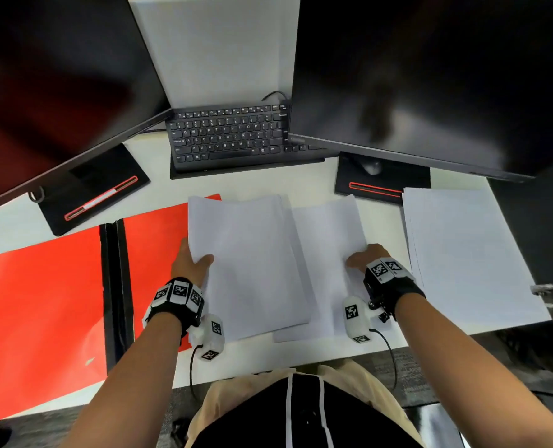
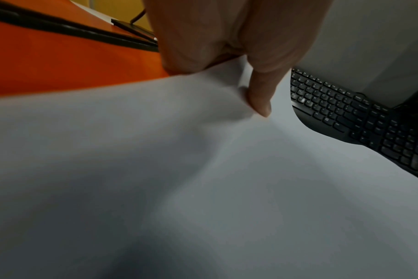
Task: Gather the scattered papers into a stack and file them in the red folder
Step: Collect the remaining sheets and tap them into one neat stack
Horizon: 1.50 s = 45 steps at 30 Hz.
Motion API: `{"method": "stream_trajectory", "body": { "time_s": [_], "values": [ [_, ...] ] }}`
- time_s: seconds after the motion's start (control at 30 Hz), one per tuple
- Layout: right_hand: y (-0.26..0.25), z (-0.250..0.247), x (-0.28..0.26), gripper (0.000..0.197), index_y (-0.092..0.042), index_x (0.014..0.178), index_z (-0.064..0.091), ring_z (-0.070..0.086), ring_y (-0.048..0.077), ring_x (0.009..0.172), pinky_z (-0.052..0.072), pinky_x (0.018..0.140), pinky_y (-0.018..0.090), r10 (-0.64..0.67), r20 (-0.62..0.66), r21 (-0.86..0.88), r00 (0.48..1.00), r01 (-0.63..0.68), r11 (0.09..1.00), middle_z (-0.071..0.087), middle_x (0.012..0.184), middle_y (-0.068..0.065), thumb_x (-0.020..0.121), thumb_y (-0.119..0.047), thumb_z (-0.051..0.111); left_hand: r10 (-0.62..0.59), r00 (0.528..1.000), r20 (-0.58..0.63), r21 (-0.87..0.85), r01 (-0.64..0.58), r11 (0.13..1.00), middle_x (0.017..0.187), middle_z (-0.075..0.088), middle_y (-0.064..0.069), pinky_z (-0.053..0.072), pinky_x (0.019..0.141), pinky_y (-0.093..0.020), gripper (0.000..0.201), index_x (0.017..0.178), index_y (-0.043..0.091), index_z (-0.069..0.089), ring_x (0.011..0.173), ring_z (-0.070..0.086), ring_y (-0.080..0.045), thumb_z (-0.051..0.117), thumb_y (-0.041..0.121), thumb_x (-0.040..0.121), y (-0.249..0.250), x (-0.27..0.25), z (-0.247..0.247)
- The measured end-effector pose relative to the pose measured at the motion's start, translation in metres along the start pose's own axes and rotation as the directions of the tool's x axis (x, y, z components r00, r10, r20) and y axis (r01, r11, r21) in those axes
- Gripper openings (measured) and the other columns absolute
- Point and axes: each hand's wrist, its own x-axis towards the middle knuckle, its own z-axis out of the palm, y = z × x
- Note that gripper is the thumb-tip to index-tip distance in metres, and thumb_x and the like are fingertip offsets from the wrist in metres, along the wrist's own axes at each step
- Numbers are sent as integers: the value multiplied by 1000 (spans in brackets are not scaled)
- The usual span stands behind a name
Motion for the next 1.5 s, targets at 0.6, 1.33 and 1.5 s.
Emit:
{"method": "stream_trajectory", "body": {
  "time_s": [0.6,1.33,1.5],
  "values": [
    [19,-42,21,67,-1,138,40,47,30,128,39,100,31,-60,59,233,996,44,972,47,141,12,81,-15,72,33,999,-32,-103,-36,994,131,56,-17,37,85,-28,48,135,6,43,109,54,-24,55,-2,89,20,-29,32],
    [143,-156,63,50,-15,118,51,41,41,123,41,102,52,233,-298,-120,926,-278,953,36,131,19,76,-36,68,44,998,-34,24,-43,999,130,57,-15,36,87,-29,48,134,9,43,119,53,-31,57,2,88,36,-29,72],
    [142,-151,65,122,-5,140,25,31,40,133,32,105,59,312,-310,-76,898,-350,934,30,141,20,50,-61,82,30,999,-30,25,-29,999,132,56,-14,36,89,-28,52,136,10,42,121,53,-31,57,2,88,33,-28,74]
  ]
}}
